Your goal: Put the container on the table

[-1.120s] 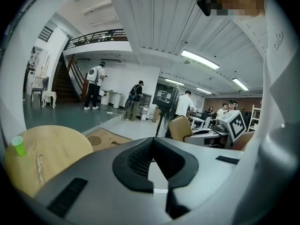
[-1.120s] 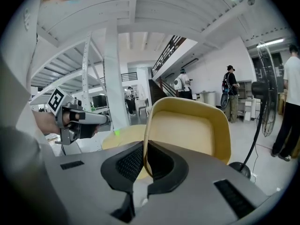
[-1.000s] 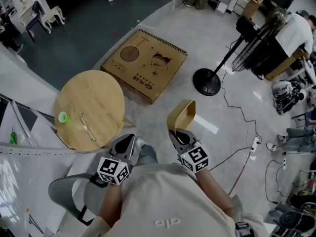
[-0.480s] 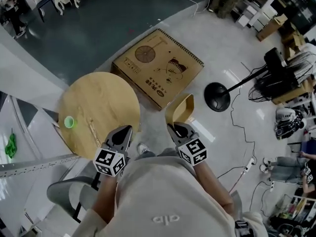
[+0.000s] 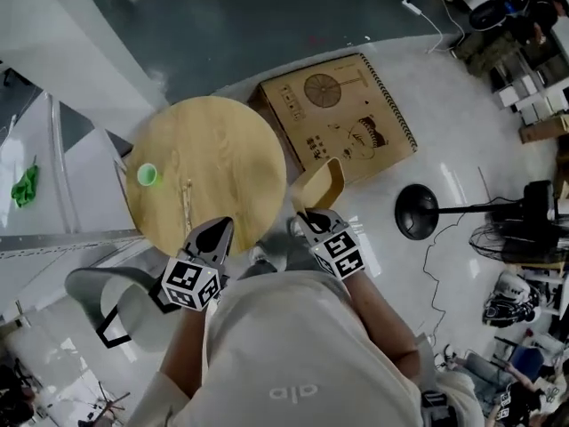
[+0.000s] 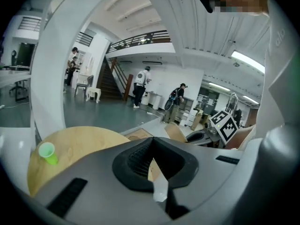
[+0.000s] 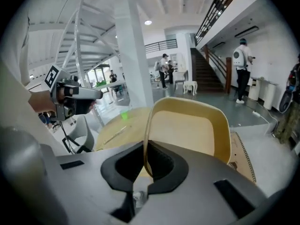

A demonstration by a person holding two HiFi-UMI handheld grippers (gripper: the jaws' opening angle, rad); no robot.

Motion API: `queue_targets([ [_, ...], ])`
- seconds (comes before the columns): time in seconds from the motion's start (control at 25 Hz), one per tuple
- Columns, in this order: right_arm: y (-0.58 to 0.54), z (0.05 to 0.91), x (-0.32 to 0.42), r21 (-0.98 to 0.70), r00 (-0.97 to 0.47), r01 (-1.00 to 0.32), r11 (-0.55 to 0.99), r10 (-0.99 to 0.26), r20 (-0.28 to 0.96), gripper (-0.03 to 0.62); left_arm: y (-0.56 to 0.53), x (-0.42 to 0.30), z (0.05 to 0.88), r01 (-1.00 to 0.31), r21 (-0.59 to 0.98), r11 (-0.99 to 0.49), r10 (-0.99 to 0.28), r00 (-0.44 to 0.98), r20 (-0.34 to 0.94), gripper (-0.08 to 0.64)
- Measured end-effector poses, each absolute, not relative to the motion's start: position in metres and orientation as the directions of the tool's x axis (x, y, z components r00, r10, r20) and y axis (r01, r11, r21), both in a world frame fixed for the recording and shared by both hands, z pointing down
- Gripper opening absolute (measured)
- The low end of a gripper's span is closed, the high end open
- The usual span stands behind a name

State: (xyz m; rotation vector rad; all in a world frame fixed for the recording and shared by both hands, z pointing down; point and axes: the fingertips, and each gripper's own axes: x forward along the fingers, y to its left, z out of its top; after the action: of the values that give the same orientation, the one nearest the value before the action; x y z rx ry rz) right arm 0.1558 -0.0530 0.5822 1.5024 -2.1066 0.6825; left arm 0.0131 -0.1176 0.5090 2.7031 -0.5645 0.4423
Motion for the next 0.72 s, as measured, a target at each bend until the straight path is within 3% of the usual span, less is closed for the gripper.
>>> queue_targets([
  [0.36, -0.119, 0.646, 0.145, -0.247, -0.509, -0.837, 0.488, -0.529, 0.679, 0.032, -0.135, -0.019, 0.523, -0.707, 0.273, -0.652, -0.555, 0.691, 0.463, 0.015],
  [0.72, -0.155, 0.707, 0.123, -0.311, -0.589, -0.742, 0.594, -0.355, 0.726, 0.032, -0.133, -0.03, 0.531, -0.84, 0.263, -0.474, -0.677, 0.539, 0.501, 0.015],
])
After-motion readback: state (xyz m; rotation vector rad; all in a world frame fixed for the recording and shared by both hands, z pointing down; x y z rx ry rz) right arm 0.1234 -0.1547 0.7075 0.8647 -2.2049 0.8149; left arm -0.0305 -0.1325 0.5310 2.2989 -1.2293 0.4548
